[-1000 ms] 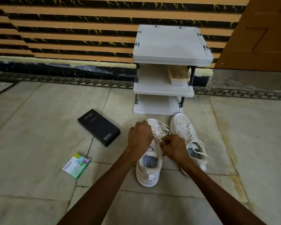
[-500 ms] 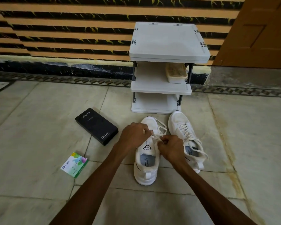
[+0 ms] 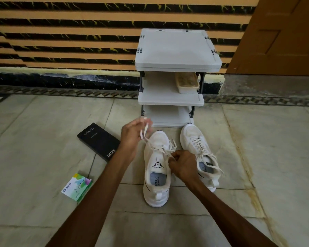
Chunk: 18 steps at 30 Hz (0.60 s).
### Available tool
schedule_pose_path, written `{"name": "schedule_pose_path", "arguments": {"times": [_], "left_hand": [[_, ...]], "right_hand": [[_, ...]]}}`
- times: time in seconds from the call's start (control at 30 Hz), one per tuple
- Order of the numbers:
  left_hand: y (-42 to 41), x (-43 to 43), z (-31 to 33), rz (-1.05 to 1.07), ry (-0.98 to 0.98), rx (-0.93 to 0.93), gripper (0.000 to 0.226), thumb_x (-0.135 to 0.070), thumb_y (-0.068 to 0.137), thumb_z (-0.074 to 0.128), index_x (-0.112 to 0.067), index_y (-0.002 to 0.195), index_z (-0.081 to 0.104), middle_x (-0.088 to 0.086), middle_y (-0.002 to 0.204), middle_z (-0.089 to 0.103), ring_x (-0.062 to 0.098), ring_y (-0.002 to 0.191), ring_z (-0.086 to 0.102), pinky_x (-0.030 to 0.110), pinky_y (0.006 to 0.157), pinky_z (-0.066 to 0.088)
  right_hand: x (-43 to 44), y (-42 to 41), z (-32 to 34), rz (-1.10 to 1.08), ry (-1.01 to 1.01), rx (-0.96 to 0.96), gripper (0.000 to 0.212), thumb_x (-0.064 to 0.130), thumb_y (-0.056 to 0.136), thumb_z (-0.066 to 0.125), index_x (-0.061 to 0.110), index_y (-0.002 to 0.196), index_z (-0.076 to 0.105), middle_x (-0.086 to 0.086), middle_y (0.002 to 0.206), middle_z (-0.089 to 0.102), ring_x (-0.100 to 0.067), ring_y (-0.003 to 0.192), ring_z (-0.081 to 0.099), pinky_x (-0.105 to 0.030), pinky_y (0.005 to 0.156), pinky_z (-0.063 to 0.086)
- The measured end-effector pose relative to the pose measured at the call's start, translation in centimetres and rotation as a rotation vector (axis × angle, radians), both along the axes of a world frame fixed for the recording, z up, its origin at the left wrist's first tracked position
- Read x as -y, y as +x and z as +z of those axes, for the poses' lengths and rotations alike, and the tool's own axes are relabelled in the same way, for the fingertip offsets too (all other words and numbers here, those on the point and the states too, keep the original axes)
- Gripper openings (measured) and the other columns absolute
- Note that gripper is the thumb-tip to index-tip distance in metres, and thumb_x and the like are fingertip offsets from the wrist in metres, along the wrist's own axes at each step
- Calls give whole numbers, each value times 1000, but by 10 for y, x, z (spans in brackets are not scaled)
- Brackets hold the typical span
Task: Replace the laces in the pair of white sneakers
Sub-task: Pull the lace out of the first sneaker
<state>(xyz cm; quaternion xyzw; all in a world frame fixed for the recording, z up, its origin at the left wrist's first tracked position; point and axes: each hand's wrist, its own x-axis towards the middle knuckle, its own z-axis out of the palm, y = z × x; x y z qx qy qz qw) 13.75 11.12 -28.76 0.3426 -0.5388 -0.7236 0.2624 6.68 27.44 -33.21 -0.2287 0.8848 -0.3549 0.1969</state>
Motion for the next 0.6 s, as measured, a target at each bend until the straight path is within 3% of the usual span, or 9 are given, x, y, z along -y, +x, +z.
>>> {"name": "schedule_pose_path", "arguments": {"times": [0.1,0.17,0.23,0.3,0.4,0.47,0.53,0.6], "left_hand": [[7,-15,-24,-369,-706,456,18,-25,89,68,-10,96,76,5,91,72,14,74,66,28,69,53],[5,-25,-38,-532,-883,713,24,-29,86,71,-7,91,76,8,90,71,21,82,67,33,77,55],[-2,-33,-39,-466,-928,751,16,-22,87,70,-7,86,75,8,93,70,23,87,67,33,80,54],[-8,-32,-25,-258,-753,525,13,-8,86,67,-14,78,74,4,96,69,18,92,65,32,86,52],[-10,1,7,153,-19,49,27,-5,92,55,-19,75,69,1,102,71,17,99,64,33,91,51],[-6,19,15,171,353,-209,24,-9,100,46,-14,84,63,3,95,72,18,96,68,37,88,54],[0,22,9,98,396,-142,20,-16,102,46,-9,93,63,5,89,74,18,86,72,34,77,58],[3,15,-6,4,177,183,17,-16,97,54,-6,99,68,6,92,74,19,84,72,29,70,57]], "right_hand": [[1,0,-1,-9,10,-5,12,9,76,61,6,68,69,-9,61,69,-22,59,65,-18,48,41],[3,0,-1,-5,9,-8,12,10,76,62,8,68,70,-7,62,68,-21,59,65,-21,51,45],[4,-1,-1,6,8,-5,11,9,76,62,6,70,70,-8,63,69,-21,59,65,-28,56,52],[3,-2,-2,15,14,-7,11,9,76,63,4,71,70,-10,64,70,-22,60,66,-30,57,53],[1,-6,-5,15,27,-8,11,10,76,63,2,69,68,-12,65,69,-23,60,64,-26,54,48],[0,-6,-7,7,18,-15,12,9,75,63,1,67,67,-13,65,69,-23,59,63,-22,48,41],[1,-6,-9,6,-3,-5,11,8,75,63,0,70,68,-13,65,69,-25,61,66,-23,48,44],[3,-6,-9,13,-14,13,10,10,74,64,3,72,70,-11,61,69,-23,57,67,-28,52,52]]}}
